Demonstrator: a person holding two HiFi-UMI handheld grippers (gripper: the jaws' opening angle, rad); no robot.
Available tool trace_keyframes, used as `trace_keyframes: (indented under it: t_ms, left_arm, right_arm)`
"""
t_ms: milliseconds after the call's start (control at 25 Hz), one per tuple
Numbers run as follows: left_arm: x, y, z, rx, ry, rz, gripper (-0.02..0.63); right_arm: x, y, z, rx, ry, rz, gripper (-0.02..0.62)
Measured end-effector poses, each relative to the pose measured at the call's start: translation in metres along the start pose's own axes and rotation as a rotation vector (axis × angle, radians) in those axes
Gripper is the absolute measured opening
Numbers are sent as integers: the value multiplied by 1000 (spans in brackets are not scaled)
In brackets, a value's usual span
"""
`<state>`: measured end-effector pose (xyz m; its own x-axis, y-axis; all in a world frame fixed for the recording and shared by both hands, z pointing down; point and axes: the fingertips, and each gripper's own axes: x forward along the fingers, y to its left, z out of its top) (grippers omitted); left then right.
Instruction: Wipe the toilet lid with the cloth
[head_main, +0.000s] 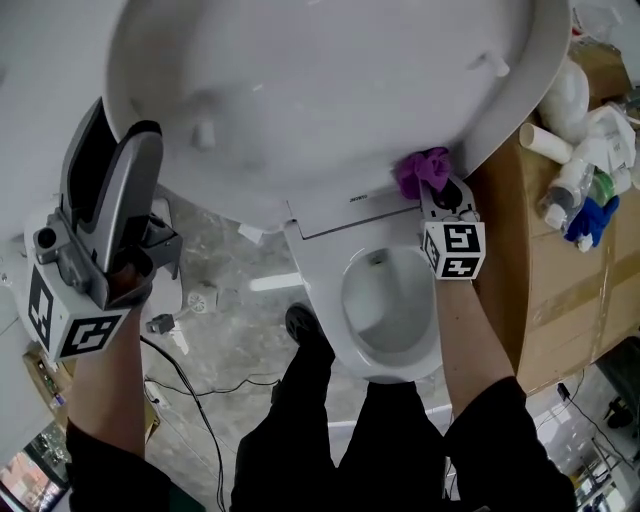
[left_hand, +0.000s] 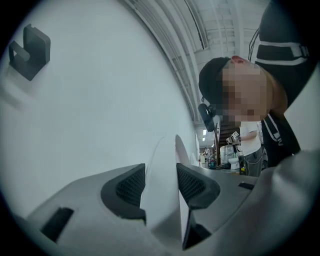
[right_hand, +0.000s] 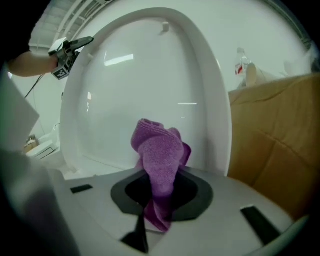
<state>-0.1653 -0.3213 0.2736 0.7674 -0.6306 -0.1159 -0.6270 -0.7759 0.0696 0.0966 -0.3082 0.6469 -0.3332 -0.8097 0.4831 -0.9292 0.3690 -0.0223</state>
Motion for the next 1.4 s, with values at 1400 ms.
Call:
trace_keyframes:
  t_ms: [1400]
  left_arm:
    - [-116,-238,-57,-194,555,-516,177]
  right_arm:
    - [-451,222,263,-100,-132,150,75]
